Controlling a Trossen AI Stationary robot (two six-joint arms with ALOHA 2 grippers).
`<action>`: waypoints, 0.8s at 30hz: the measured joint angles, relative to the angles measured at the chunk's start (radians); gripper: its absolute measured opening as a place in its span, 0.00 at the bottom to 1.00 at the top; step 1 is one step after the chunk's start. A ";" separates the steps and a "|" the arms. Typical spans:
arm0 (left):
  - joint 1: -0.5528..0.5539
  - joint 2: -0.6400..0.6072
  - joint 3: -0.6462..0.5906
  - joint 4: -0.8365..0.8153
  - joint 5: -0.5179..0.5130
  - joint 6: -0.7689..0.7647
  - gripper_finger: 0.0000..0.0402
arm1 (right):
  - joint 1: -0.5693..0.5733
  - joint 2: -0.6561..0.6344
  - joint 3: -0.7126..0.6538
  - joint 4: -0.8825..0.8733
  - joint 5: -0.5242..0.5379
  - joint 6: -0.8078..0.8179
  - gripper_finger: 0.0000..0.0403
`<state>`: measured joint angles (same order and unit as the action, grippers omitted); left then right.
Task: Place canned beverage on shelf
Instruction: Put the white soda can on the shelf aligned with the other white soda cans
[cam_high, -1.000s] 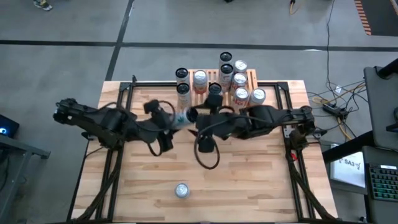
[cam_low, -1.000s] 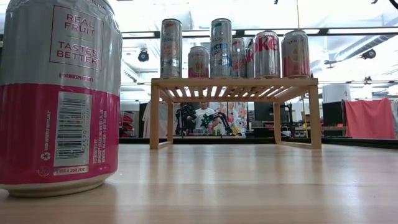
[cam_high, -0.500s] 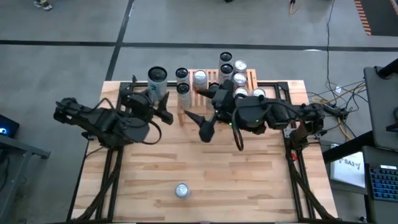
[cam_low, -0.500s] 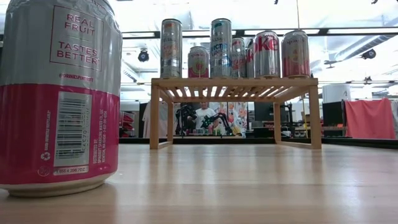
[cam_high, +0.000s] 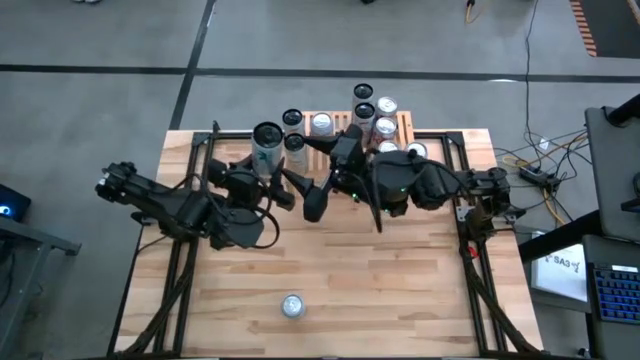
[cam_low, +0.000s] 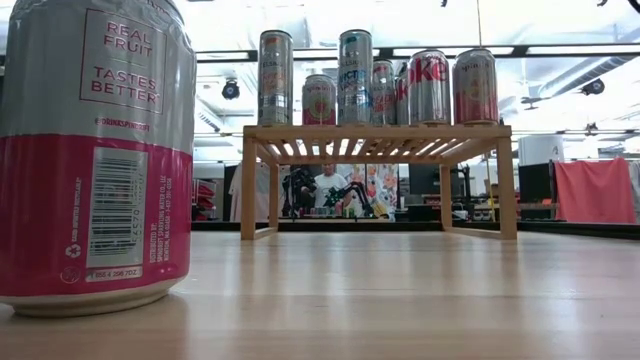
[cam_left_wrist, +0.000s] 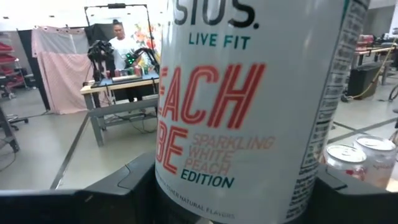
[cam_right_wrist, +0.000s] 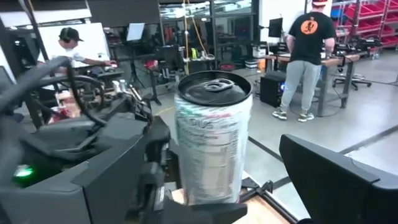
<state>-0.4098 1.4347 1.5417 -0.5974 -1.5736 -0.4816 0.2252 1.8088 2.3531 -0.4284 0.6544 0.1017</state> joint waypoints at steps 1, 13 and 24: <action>-0.003 0.001 0.000 0.000 0.001 0.000 0.57 | -0.004 0.001 0.000 -0.001 0.000 0.003 0.91; -0.050 0.000 0.000 -0.003 0.132 0.057 0.58 | -0.047 0.033 -0.004 -0.026 -0.156 0.007 0.91; -0.068 0.003 -0.001 0.003 0.153 0.080 0.59 | -0.062 0.077 -0.005 -0.007 -0.156 -0.023 0.85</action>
<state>-0.4781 1.4376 1.5411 -0.5947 -1.4210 -0.4011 0.1635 1.8854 2.3482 -0.4355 0.4984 0.0784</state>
